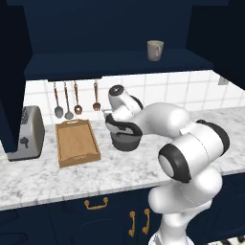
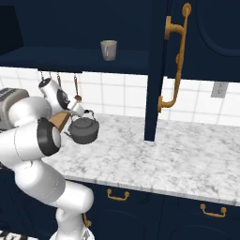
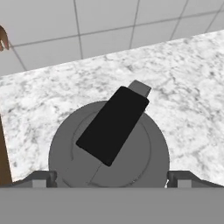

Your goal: Pick the kettle from the counter and place it on the tray. Then pick the mug from the cabinet and place it on the tray. Then close the cabinet doors.

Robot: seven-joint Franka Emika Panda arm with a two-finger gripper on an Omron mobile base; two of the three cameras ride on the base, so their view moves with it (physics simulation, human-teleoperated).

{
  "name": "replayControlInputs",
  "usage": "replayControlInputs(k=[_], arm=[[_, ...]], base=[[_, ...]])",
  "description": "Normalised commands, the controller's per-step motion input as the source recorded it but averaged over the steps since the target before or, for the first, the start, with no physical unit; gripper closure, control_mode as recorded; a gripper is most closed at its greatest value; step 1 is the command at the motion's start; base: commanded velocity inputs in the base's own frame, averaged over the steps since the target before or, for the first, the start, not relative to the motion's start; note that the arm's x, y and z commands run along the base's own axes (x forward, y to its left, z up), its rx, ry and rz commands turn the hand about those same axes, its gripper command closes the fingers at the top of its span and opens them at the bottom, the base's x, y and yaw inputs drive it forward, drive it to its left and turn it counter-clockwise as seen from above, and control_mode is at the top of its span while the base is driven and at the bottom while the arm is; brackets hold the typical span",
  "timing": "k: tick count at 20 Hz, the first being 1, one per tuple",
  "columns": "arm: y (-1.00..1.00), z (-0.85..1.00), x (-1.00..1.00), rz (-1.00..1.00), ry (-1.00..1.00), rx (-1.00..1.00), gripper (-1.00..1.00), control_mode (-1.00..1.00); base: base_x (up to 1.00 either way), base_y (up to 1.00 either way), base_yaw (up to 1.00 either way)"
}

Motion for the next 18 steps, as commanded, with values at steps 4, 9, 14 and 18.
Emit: replayControlInputs(k=[4, 9, 14, 18], arm=[[0.0, -0.14, 0.16, -0.01, 0.0, 0.0, -1.0, -1.0], [0.0, -0.11, 0.23, -0.01, 0.0, 0.0, -1.0, -1.0], [0.0, -0.1, 0.31, -0.02, 0.0, 0.0, -1.0, -1.0], [0.0, -0.13, 0.18, -0.05, 0.03, 0.0, -1.0, -1.0]], base=[[0.0, 0.0, 0.0], [0.0, 0.0, 0.0], [0.0, 0.0, 0.0], [0.0, 0.0, 0.0]])
